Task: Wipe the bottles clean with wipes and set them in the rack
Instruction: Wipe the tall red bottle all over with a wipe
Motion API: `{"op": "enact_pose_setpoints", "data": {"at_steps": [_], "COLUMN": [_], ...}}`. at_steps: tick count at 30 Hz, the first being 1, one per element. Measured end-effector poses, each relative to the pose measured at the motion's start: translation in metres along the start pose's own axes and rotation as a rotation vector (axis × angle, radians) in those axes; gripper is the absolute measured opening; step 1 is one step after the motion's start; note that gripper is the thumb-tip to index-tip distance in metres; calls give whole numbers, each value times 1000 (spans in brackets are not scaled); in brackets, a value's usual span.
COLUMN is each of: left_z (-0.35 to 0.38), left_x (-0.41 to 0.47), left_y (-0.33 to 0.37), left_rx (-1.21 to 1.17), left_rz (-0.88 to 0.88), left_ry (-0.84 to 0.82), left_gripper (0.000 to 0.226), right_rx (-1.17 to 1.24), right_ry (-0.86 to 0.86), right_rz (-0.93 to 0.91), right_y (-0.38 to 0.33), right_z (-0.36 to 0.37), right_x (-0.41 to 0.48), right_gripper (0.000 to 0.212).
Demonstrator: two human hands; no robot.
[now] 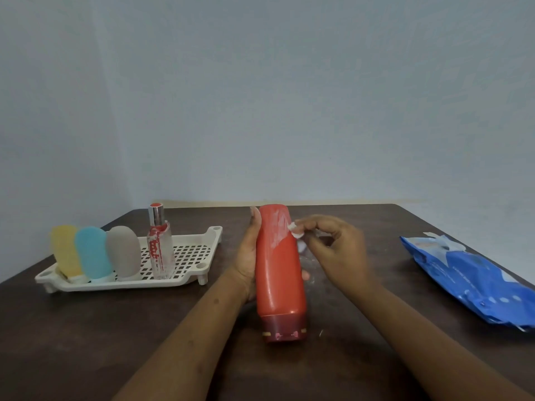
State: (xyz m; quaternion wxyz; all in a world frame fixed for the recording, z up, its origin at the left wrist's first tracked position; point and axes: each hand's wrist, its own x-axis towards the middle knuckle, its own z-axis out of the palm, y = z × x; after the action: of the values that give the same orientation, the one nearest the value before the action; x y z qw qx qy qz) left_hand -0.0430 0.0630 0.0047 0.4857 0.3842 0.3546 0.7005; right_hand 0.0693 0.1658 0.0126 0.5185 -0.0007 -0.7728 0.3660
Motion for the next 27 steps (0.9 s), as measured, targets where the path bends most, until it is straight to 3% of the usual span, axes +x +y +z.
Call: {"op": "enact_pose_setpoints", "data": {"at_steps": [6, 11, 18, 22, 27], "left_z": [2, 6, 4, 2, 0], "left_x": [-2, -2, -3, 0, 2], "left_y": [2, 2, 1, -1, -3], "left_rx": [-13, -6, 25, 41, 53], "left_rz": [-43, -18, -55, -81, -125], "left_ry": [-23, -68, -74, -111, -155], "left_gripper": [97, 98, 107, 98, 95], "right_rx": [84, 112, 149, 127, 15], "right_ry": [-83, 29, -23, 70, 128], "right_rz": [64, 50, 19, 88, 30], "right_y": [-3, -2, -5, 1, -7], "right_z": [-7, 1, -1, 2, 6], "right_x": [-3, -1, -3, 3, 9], "right_gripper": [21, 22, 26, 26, 32]}}
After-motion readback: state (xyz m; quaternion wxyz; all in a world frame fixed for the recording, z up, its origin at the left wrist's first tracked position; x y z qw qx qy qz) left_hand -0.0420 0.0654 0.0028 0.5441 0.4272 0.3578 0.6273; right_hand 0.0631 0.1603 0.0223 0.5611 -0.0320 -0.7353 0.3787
